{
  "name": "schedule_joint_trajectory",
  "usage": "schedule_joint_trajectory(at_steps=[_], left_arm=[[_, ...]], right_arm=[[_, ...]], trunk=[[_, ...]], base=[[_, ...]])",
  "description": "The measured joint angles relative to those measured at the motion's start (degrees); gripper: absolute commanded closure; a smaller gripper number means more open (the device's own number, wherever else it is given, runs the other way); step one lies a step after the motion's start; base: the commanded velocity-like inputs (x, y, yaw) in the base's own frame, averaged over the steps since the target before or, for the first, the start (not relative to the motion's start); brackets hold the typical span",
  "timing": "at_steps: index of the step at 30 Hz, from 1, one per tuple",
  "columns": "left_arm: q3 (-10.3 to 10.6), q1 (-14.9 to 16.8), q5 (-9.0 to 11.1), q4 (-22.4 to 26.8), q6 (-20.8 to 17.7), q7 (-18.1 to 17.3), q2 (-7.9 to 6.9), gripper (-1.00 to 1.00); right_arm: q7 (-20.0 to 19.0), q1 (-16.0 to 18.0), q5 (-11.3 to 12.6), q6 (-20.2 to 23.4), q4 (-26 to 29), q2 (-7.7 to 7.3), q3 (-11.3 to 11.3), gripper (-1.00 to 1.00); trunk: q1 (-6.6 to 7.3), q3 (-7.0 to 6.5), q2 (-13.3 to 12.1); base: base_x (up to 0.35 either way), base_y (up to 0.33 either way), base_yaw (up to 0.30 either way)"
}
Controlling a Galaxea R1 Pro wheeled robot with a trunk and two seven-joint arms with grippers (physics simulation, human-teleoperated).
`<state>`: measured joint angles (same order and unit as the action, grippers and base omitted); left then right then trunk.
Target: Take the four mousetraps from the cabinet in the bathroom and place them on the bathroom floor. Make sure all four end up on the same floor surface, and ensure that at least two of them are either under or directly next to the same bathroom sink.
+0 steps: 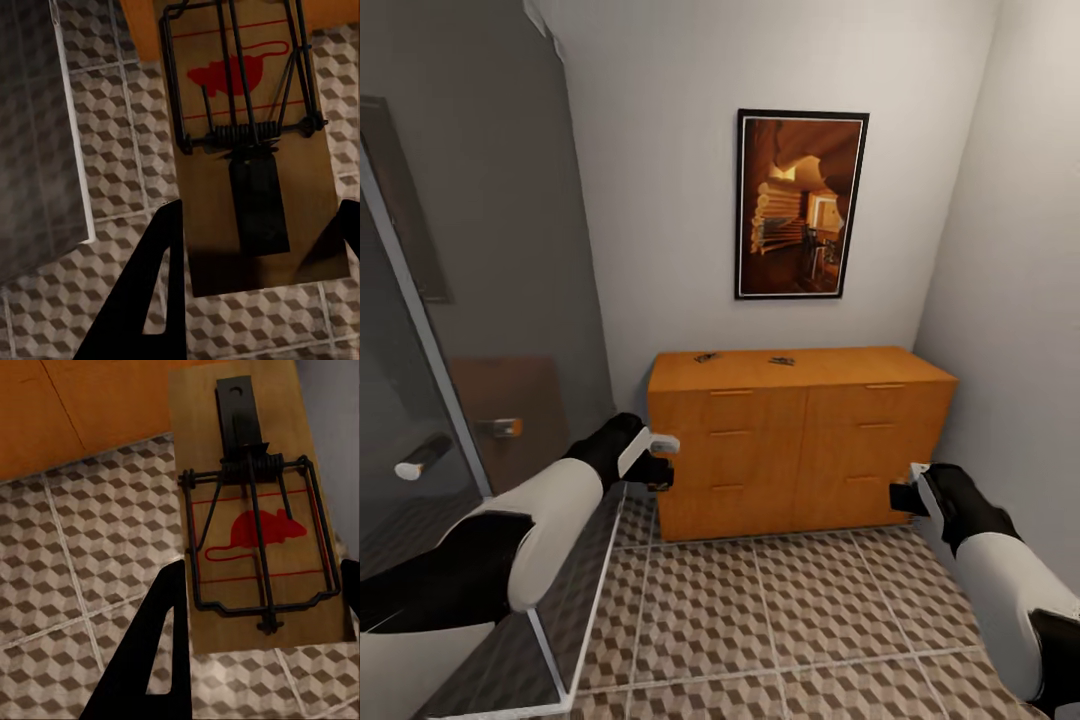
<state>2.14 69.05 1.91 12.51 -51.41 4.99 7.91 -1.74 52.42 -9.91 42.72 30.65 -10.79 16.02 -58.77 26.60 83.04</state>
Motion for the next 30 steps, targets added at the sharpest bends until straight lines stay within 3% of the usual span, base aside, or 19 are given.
schedule_joint_trajectory(at_steps=[4,7,11,17,20,25,30], left_arm=[[-0.01,0.0,0.9,-7.28,6.74,-0.01,0.29,1.0],[-0.04,-0.41,2.0,-11.04,11.72,-0.13,0.35,1.0],[-0.04,-0.92,2.5,-11.97,14.91,-0.14,0.24,1.0],[-0.04,-6.2,2.67,-12.24,19.88,-0.05,-0.36,1.0],[0.0,-11.03,2.68,-12.28,22.65,0.16,-1.01,1.0],[0.07,-18.55,2.71,-12.3,26.99,0.26,-3.36,1.0],[0.0,-22.69,2.81,-12.32,30.48,0.27,-5.28,1.0]], right_arm=[[-0.61,0.0,0.0,-3.51,-5.37,-0.06,-0.1,1.0],[-0.76,-0.01,0.04,-8.82,-12.7,-0.12,-0.21,1.0],[-0.58,0.0,0.0,-15.75,-21.54,-0.17,-0.21,1.0],[-0.12,-0.65,-1.96,-23.28,-30.39,-0.26,-0.23,1.0],[0.0,-4.54,-3.28,-25.77,-31.74,-0.42,-0.23,1.0],[0.04,-14.05,-4.01,-30.94,-32.26,-0.36,-0.24,1.0],[0.05,-18.51,-4.04,-34.63,-32.31,-0.2,-0.31,1.0]], trunk=[[0.0,0.0,0.0],[0.0,0.01,0.0],[0.0,0.01,0.0],[0.0,0.01,0.0],[0.0,0.01,0.0],[0.0,0.02,0.0],[0.0,0.0,0.0]], base=[[-0.346,0.0,0.0],[-0.346,0.0,0.0],[-0.346,0.0,0.0],[-0.346,0.0,0.0],[-0.346,0.0,0.0],[-0.346,0.0,0.0],[-0.346,0.0,0.0]])
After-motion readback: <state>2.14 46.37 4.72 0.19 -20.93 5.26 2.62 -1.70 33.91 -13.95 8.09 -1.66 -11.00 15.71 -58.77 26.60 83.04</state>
